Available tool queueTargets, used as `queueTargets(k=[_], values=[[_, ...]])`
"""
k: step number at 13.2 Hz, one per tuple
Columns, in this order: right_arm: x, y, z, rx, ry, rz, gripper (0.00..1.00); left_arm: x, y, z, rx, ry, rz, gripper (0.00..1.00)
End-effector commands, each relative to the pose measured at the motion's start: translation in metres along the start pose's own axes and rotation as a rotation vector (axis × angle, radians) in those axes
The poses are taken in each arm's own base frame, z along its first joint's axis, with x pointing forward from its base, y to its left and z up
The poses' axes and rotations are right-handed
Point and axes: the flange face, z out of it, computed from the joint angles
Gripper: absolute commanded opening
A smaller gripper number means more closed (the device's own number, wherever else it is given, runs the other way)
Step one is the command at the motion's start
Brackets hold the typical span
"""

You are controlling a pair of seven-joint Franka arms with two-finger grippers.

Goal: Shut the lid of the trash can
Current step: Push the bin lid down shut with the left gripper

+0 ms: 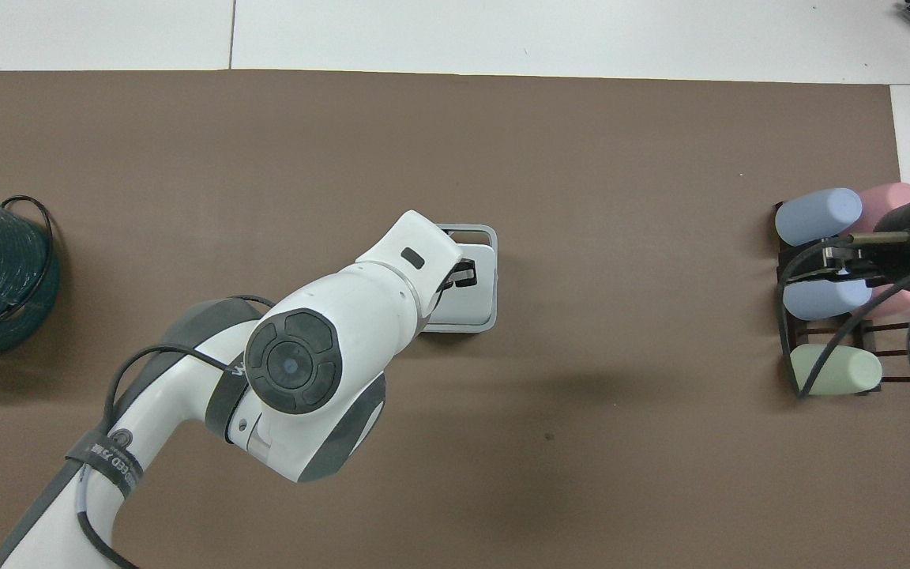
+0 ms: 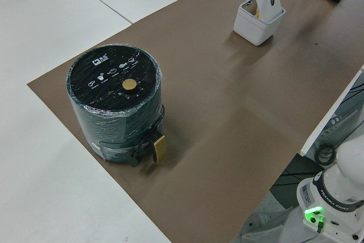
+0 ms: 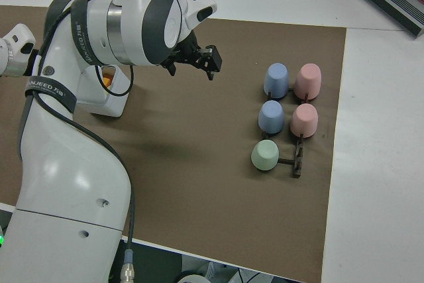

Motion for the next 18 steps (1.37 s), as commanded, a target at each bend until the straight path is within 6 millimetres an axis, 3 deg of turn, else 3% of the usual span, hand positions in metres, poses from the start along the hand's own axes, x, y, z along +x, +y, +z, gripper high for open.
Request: queueTargets(k=[1, 5, 9, 15, 18], values=[[0.0, 0.004, 0.001, 0.001, -0.005, -0.023, 1.0, 0.005, -0.01, 0.016, -0.006, 0.021, -0.017, 0.0], [0.0, 0.004, 0.001, 0.001, -0.005, -0.023, 1.0, -0.001, -0.015, 0.055, 0.008, 0.013, -0.014, 0.0], [0.0, 0.004, 0.001, 0.001, -0.005, -0.023, 1.0, -0.003, -0.018, 0.064, 0.017, 0.004, -0.014, 0.0], [0.0, 0.004, 0.001, 0.001, -0.005, -0.023, 1.0, -0.018, -0.026, 0.101, 0.043, -0.026, 0.001, 0.0], [0.0, 0.004, 0.001, 0.001, -0.005, -0.023, 1.0, -0.01, -0.024, 0.097, 0.038, -0.016, -0.005, 0.0]])
